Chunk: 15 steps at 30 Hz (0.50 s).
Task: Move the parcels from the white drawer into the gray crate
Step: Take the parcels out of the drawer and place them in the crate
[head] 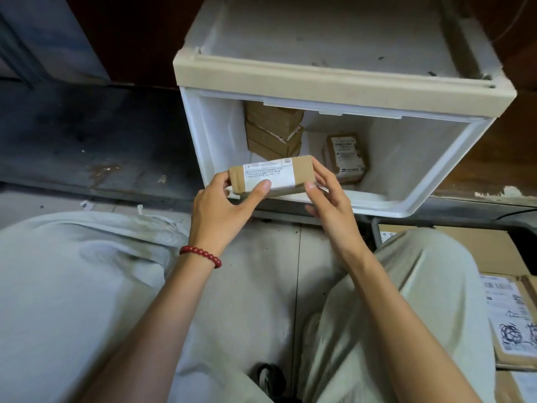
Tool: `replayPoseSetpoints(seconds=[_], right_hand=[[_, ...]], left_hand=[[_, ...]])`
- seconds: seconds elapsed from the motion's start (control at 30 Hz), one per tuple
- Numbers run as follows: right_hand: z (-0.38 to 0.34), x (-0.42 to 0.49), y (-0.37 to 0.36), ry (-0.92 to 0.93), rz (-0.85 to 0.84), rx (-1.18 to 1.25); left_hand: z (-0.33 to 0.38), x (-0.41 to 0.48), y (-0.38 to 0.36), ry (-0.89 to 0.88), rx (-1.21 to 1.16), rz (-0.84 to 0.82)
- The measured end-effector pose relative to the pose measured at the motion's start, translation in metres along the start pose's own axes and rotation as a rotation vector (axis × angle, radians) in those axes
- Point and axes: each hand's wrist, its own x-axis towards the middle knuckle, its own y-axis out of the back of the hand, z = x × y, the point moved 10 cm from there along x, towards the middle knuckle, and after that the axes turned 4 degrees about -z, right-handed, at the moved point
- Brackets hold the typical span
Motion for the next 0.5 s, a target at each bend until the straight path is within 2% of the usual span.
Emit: replayPoseSetpoints(seconds=[0.3,0.5], right_hand=[[0.01,0.003,0.014,-0.058,0.094,0.249],[0.023,0.002,0.007,-0.085,0.046,0.109]], left_hand=[[-0.005,-0.003,0.01,0.045,-0.001,0.098],[-0.002,-0.001,0.002,-0.007,0.034,0.043]])
